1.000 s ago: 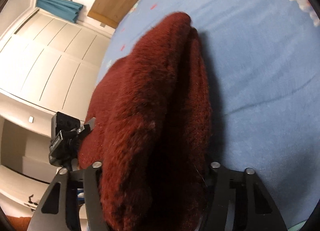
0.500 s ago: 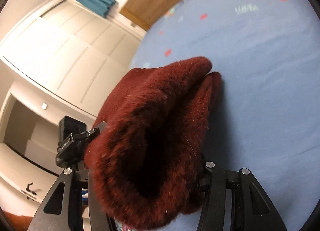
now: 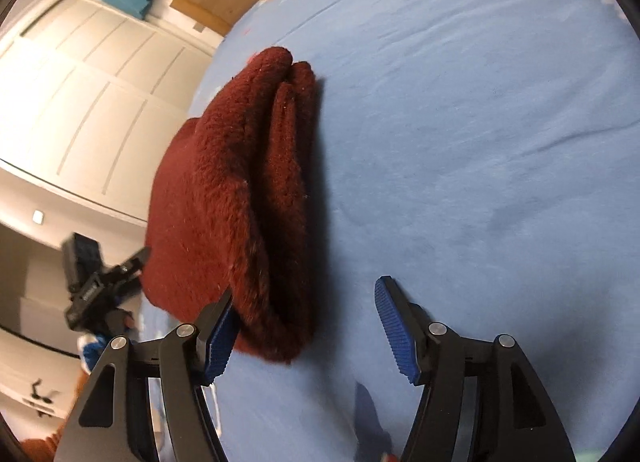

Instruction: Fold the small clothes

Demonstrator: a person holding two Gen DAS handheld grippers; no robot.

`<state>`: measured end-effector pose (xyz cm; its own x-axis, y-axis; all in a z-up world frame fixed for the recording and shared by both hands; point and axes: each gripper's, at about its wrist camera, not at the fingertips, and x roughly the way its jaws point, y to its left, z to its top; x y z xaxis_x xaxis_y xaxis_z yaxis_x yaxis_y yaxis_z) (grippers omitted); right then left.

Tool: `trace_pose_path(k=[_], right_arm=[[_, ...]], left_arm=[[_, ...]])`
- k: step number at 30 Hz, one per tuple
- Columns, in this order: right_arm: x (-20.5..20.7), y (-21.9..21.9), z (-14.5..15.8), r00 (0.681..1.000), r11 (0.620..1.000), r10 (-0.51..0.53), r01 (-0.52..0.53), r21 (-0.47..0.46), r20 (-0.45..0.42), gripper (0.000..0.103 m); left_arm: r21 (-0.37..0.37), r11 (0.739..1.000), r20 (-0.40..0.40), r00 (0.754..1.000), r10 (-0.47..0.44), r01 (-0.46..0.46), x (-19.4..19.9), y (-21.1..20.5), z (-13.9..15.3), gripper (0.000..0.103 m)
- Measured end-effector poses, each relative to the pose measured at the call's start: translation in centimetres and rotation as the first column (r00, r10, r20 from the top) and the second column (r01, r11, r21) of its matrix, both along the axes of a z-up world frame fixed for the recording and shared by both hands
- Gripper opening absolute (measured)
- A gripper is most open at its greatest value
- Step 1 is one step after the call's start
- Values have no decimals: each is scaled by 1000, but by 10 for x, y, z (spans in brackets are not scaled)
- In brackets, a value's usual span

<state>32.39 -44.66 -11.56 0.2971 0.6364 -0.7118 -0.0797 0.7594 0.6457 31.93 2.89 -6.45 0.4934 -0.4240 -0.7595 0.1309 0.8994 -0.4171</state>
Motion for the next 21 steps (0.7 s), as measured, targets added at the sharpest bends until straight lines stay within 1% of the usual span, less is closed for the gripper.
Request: trace_pose_path(k=[2,5,6,8,10,12,13,15,17,18,19,20,21], right_arm=[[-4,-2,15,1000,1000,-7,7,-13,29,66],[1,3,49,992,999,-17,22,-37,124,66],[0,1,54,989,999,-19,26,-44,144,66],[15,8,66,985,997,-40,50,-55,171,66],[27,13,67,983,997,-51,61,-53,179,66],[40,22,63,984,997,-52,62,-55,168,66],[61,36,62,987,996,-51,61,-58,154,66],[77,44,46,993,992,-52,64,-108,110,66],[80,48,25,997,983,-50,59,-173,58,67],[79,46,14,998,984,-51,56,-167,37,68],[79,43,8,998,986,-57,61,-157,30,73],[77,38,3,997,987,-73,76,-143,23,74],[79,38,2,997,988,-79,81,-135,22,75]], left_arm=[[31,999,51,999,-9,7,-4,-10,11,83],[44,999,127,992,-13,8,-1,-24,33,83],[45,999,140,990,-15,8,4,-29,35,83],[45,999,159,987,-24,17,11,-37,39,83],[59,998,165,986,-39,30,27,-47,36,83],[91,995,150,987,-64,51,33,-58,23,83],[108,992,135,988,-73,59,32,-56,17,83],[143,987,80,993,-84,72,31,-59,-9,83],[179,981,60,995,-82,70,25,-58,-34,86],[154,986,56,996,-70,61,24,-54,-38,91],[104,994,42,998,-50,45,23,-48,-43,93],[43,999,19,999,-28,27,24,-42,-48,93],[2,1000,0,1000,-11,11,25,-38,-51,93]])
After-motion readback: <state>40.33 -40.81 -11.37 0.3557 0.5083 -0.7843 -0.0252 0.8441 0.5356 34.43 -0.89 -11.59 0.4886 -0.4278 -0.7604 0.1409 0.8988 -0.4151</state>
